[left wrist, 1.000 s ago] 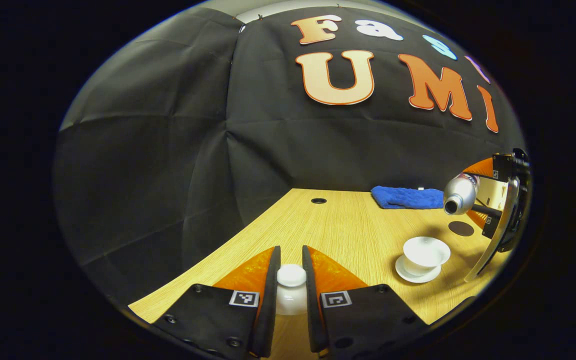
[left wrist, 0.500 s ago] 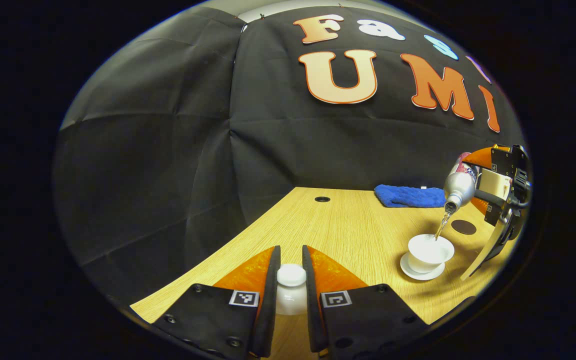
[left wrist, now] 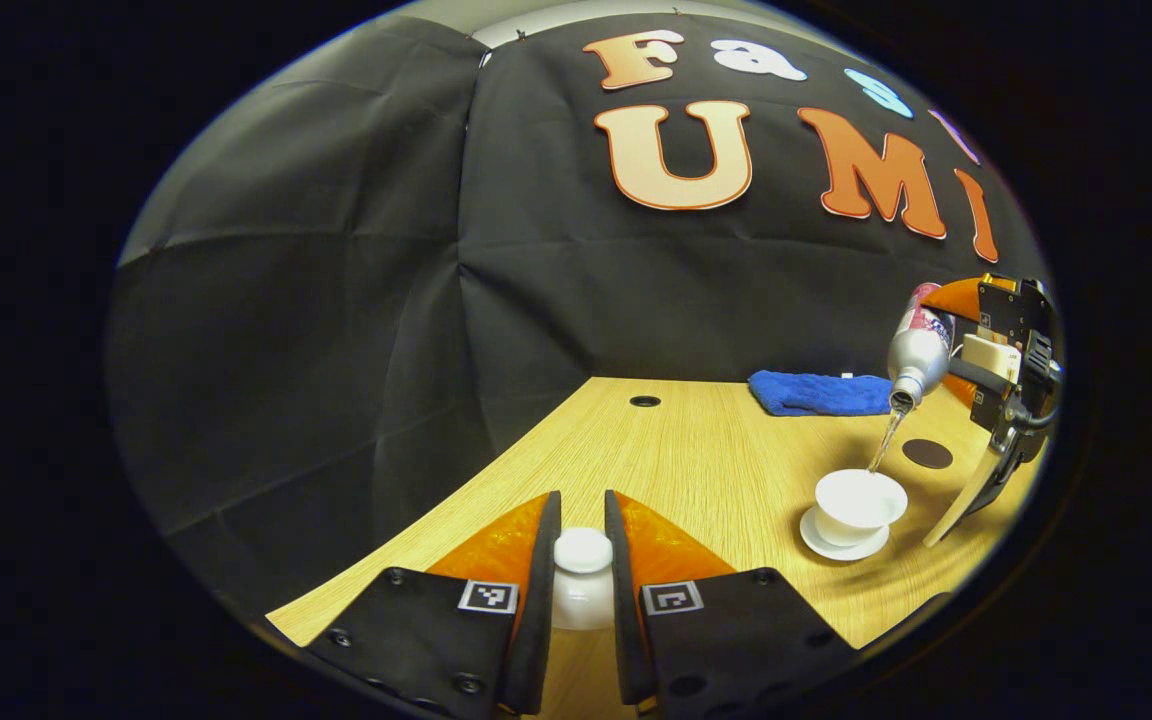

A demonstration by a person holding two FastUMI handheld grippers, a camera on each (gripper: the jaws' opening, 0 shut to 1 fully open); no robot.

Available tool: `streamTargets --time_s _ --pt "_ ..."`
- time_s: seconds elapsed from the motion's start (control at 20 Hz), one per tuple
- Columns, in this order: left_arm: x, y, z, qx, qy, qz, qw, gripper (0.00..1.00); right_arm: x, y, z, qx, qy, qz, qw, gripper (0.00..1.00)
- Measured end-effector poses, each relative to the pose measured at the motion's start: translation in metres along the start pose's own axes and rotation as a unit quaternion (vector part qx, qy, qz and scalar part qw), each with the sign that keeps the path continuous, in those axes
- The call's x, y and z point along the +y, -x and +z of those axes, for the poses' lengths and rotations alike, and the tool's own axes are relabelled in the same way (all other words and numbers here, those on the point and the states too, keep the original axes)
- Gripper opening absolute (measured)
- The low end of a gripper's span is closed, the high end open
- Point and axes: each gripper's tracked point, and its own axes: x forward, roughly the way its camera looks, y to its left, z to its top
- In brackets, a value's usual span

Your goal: Open the teacup lid with one hand, grasp the water bottle and pour water into the teacup with the other hand; after pouring, place the water bottle on the coaster and then close the teacup lid.

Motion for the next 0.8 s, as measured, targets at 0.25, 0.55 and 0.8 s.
streamTargets --time_s 0.25,0.55,0.8 --pt "-0.003 0.0 0.005 -0.003 -0.002 -0.001 1.0 0.31 -0.004 -0.001 0.0 0.0 0.022 -0.02 1.0 0.76" --pt "-0.012 0.004 0.011 -0.008 -0.003 -0.009 1.0 0.31 -0.006 -0.001 0.002 -0.005 0.041 -0.042 0.998 0.76" --pt "-0.019 0.009 0.015 -0.013 -0.012 -0.01 1.0 0.31 -0.007 -0.005 0.001 -0.026 0.036 -0.036 0.998 0.76"
